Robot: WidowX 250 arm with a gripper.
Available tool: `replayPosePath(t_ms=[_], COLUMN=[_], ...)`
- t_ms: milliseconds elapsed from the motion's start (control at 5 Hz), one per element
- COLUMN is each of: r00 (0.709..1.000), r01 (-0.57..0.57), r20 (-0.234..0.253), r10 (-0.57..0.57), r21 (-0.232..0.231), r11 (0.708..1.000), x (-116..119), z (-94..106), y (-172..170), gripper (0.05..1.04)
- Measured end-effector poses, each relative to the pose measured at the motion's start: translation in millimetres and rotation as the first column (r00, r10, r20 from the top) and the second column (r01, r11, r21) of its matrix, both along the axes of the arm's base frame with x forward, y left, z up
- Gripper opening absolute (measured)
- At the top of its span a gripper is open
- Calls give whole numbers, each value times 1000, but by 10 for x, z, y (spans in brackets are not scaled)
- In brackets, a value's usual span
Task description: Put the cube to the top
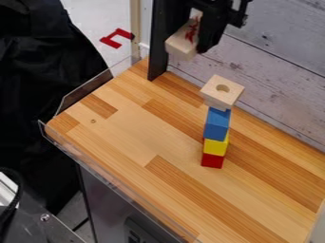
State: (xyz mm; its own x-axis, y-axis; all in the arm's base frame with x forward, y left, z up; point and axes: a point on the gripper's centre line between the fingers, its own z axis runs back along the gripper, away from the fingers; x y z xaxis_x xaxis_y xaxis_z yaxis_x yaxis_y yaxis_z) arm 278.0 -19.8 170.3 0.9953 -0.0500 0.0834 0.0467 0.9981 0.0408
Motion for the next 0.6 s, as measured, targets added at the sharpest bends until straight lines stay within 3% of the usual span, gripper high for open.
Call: replayPosePath(t_ms=[200, 600], r00=[999, 997], r01=[19, 49], r20=[-37, -58], r10=[-19, -48], r21=[24, 27], r11=[1000, 998], x=[99, 158], z=[-120, -255], y=[-74, -172], gripper=[560, 560])
